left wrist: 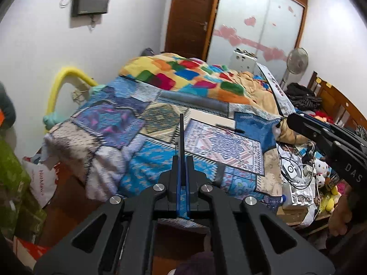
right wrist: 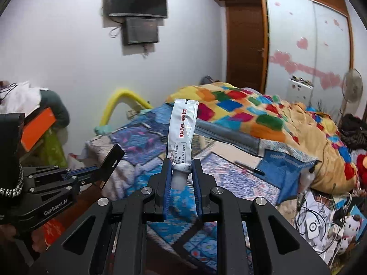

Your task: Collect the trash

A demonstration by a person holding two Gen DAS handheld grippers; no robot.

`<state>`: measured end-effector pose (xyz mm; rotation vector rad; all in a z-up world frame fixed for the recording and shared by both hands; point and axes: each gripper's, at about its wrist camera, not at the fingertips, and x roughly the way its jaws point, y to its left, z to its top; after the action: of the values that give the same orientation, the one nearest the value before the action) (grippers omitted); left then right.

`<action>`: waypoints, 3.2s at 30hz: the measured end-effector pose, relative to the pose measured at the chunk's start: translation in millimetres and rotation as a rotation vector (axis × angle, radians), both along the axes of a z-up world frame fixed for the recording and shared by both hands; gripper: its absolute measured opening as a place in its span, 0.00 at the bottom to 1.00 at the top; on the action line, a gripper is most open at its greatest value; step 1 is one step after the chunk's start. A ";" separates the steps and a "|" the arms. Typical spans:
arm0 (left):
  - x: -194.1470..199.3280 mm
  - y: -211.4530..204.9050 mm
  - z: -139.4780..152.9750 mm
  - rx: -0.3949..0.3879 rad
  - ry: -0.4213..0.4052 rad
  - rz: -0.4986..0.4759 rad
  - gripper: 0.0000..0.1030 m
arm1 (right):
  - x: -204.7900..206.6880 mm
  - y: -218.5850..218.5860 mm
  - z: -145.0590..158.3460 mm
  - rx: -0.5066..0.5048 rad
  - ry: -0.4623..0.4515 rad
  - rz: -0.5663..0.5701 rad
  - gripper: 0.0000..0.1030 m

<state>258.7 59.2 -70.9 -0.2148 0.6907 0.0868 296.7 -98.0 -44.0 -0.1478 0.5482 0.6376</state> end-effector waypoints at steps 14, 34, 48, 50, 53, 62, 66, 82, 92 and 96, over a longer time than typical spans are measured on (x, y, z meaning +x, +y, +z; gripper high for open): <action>-83.2 78.2 -8.7 0.017 -0.006 0.151 0.02 | -56.0 75.0 -16.9 -0.037 0.021 0.180 0.16; -130.2 189.9 -140.2 -0.188 0.239 0.412 0.02 | -73.4 197.3 -128.8 -0.199 0.316 0.394 0.16; -113.3 207.5 -243.7 -0.337 0.470 0.436 0.02 | -56.1 234.7 -221.4 -0.336 0.590 0.462 0.16; -110.5 208.7 -248.2 -0.337 0.487 0.432 0.02 | -56.3 240.4 -227.1 -0.352 0.595 0.472 0.16; -103.5 211.2 -247.5 -0.341 0.481 0.412 0.02 | -56.0 248.3 -232.0 -0.363 0.589 0.479 0.16; -99.1 224.1 -233.8 -0.315 0.452 0.464 0.25 | -39.5 258.2 -244.8 -0.341 0.658 0.452 0.24; -104.1 220.8 -224.6 -0.294 0.448 0.452 0.25 | -39.1 247.8 -241.9 -0.363 0.645 0.438 0.24; -112.8 161.1 -127.4 -0.152 0.289 0.370 0.25 | -43.7 178.4 -139.1 -0.225 0.418 0.384 0.25; -105.4 101.8 -50.0 -0.066 0.119 0.269 0.25 | -55.5 115.8 -72.3 -0.117 0.253 0.278 0.25; -96.4 74.1 -22.7 -0.019 0.062 0.224 0.25 | -54.4 90.9 -49.2 -0.074 0.187 0.231 0.25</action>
<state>162.3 133.3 -93.5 -0.3079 0.7275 0.3024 242.4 -7.1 -93.2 -0.2246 0.7416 0.8618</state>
